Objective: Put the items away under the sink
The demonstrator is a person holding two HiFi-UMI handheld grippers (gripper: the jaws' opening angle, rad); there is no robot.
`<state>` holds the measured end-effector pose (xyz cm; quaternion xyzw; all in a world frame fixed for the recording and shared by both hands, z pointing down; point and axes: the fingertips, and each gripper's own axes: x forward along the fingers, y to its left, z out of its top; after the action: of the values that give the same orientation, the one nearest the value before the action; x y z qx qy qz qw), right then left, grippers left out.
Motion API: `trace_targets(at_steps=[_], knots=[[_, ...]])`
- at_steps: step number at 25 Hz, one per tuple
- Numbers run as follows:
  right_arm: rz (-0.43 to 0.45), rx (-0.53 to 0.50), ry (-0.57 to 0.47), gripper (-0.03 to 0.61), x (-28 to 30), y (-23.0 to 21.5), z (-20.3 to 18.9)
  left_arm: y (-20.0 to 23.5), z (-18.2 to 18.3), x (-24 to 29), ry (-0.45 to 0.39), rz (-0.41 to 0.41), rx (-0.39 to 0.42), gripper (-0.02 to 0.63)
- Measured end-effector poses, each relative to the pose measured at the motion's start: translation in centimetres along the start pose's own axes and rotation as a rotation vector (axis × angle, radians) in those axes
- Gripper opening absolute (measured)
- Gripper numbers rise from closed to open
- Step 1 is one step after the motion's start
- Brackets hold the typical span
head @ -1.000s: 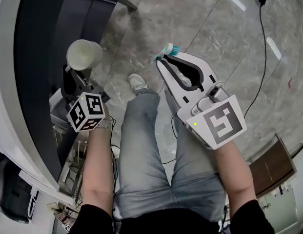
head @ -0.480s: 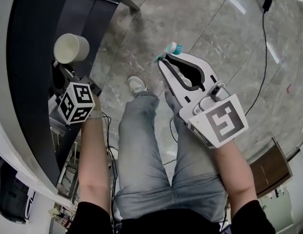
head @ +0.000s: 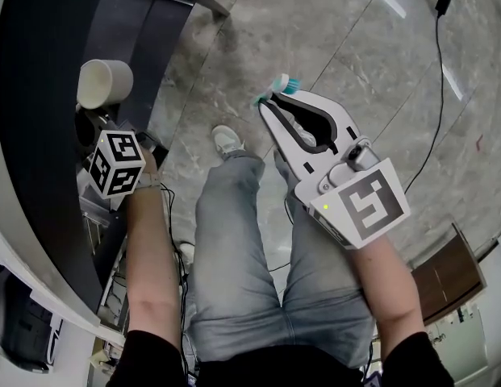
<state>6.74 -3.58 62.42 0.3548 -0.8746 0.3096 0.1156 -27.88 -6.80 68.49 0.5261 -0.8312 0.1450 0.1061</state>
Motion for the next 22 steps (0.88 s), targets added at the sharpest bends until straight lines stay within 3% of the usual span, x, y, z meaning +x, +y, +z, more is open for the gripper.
trace_targets(at_steps=[5,8,15,18,22], knots=[[0.0,0.006,-0.001,0.057,0.2,-0.2,-0.1,2.1,-0.4,0.7,0.012,0.088,-0.058,0.04],[0.006,0.008,0.002,0.057,0.4,0.0,-0.2,2.3,-0.7,0.6,0.012,0.092,-0.057,0.04],[-0.002,-0.009,0.024,0.057,0.5,-0.3,-0.4,2.9,-2.2,0.6,0.057,0.097,-0.16,0.052],[-0.017,-0.012,0.033,0.057,0.5,-0.6,-0.4,3.3,-2.7,0.5,0.073,0.099,-0.202,0.09],[0.001,0.0,0.021,0.057,0.6,-0.2,0.0,3.5,-2.9,0.2,0.098,0.11,-0.194,0.117]])
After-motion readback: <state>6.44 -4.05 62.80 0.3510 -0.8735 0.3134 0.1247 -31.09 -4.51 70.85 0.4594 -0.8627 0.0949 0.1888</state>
